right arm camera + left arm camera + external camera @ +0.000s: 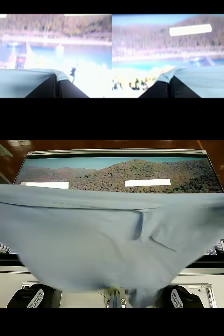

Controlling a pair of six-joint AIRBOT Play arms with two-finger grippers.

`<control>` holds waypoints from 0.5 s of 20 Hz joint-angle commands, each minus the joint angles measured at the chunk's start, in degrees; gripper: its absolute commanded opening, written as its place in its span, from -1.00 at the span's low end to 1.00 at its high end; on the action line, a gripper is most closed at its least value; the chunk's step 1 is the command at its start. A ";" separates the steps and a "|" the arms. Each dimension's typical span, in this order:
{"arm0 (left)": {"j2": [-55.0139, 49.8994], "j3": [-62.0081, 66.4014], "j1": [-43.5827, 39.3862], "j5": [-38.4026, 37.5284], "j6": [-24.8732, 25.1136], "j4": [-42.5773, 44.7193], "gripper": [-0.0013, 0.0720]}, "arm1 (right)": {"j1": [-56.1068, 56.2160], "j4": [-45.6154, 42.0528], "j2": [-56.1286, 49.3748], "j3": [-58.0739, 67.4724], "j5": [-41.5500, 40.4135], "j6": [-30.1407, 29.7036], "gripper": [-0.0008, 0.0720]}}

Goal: Fold the shirts.

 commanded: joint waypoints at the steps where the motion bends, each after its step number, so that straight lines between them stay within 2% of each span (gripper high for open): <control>1: -7.98 -9.44 0.04 -0.61 0.72 1.33 -0.86 | 4.50 -1.99 -10.14 -8.00 -2.03 -0.66 -0.82; 4: -20.09 -9.77 0.04 2.93 0.74 1.33 -0.86 | 14.14 -9.88 -22.25 -10.67 -14.49 -0.17 -0.82; 6: -26.75 -9.73 0.04 9.35 0.74 1.33 -0.86 | 18.03 -13.29 -29.51 -10.67 -25.88 4.00 -0.82; 8: -32.30 -9.73 0.04 16.39 0.74 1.22 -0.86 | 19.06 -12.57 -35.15 -10.67 -37.44 10.78 -0.82; 10: -36.65 -9.73 0.04 23.91 0.76 0.87 -0.86 | 19.10 -9.49 -39.58 -10.67 -46.12 14.40 -0.82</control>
